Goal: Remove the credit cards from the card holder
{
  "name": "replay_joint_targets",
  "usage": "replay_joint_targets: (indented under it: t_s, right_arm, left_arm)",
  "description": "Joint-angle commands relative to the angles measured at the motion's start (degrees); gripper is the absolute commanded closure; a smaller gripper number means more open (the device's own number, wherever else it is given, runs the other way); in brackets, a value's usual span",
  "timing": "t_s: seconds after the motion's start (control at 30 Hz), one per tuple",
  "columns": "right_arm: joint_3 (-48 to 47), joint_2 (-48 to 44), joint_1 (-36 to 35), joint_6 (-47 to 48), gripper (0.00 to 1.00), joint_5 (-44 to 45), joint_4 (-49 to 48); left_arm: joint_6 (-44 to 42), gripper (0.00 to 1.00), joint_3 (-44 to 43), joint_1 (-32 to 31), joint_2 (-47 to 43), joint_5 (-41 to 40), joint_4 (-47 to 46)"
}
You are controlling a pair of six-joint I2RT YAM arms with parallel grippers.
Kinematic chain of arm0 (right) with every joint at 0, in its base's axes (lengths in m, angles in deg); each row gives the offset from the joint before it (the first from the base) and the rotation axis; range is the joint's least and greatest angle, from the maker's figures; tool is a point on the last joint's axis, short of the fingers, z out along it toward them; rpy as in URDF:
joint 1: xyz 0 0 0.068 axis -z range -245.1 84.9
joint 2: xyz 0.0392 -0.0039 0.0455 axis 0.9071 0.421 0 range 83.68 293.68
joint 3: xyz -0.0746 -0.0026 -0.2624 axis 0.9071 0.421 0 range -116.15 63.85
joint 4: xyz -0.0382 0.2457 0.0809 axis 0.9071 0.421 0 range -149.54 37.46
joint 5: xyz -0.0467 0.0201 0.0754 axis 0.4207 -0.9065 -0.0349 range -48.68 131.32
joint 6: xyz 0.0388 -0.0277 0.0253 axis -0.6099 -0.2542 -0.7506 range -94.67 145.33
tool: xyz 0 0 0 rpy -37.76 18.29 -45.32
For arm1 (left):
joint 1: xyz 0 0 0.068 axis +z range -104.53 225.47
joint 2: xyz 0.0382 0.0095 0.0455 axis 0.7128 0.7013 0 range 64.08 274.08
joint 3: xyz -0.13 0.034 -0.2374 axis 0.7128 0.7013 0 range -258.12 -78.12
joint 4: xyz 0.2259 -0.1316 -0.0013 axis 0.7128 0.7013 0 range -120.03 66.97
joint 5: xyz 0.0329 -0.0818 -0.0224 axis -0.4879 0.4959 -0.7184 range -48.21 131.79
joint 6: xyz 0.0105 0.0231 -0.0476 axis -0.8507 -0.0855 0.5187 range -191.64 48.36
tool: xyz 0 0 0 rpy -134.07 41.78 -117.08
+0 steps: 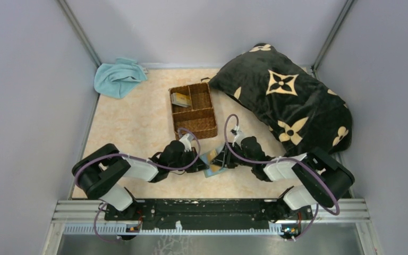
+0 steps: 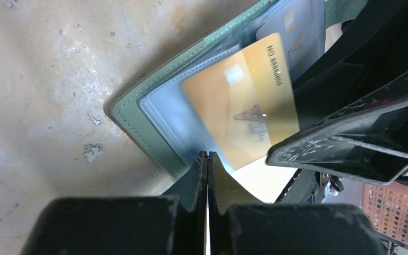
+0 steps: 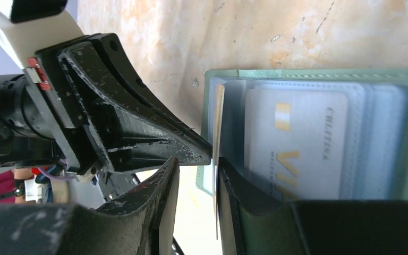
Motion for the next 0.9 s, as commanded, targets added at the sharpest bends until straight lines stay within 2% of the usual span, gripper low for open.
replay_joint_targets:
  t_s: [0.0,0.37,0.43,0.53,0.6,0.73,0.77,0.8,0.87]
  right_arm:
    - [-0.6,-5.2,1.7,2.3,0.68,-2.0,1.1]
    - [-0.1,-8.7,4.7,4.6,0.69,-1.5,6.3]
    - [-0.4,-9.6,4.9,5.5,0.75,-0.5,8.2]
    - [-0.7,-11.1,4.9,7.0,0.91,1.1,11.7]
    - [-1.1,-12.2,5.0,8.1,0.99,2.4,14.0]
    - [-1.6,-13.7,5.1,9.4,1.00,3.9,17.1]
    - [-1.7,-14.3,5.2,9.6,1.00,3.8,17.9]
    - [-1.8,-15.2,5.3,9.9,1.00,3.7,18.7]
    - [-1.9,-17.3,5.4,10.9,1.00,2.7,20.0]
  left_arm:
    - [-1.3,1.00,1.8,0.9,-0.5,-0.6,4.5]
    - [-1.4,0.96,3.4,2.0,-2.9,-0.5,3.5]
    - [-1.4,0.95,3.5,2.1,-3.3,-0.4,3.5]
    - [-1.6,0.91,3.3,2.1,-4.0,-0.2,3.4]
    - [-2.2,0.83,2.9,2.1,-4.6,0.2,3.4]
    - [-3.2,0.67,2.6,2.1,-6.8,0.5,3.7]
    - [-3.6,0.60,2.7,2.2,-7.7,0.7,3.4]
    - [-3.9,0.48,2.9,2.1,-8.8,1.1,3.0]
    - [-4.7,0.37,3.3,2.2,-11.2,1.8,2.1]
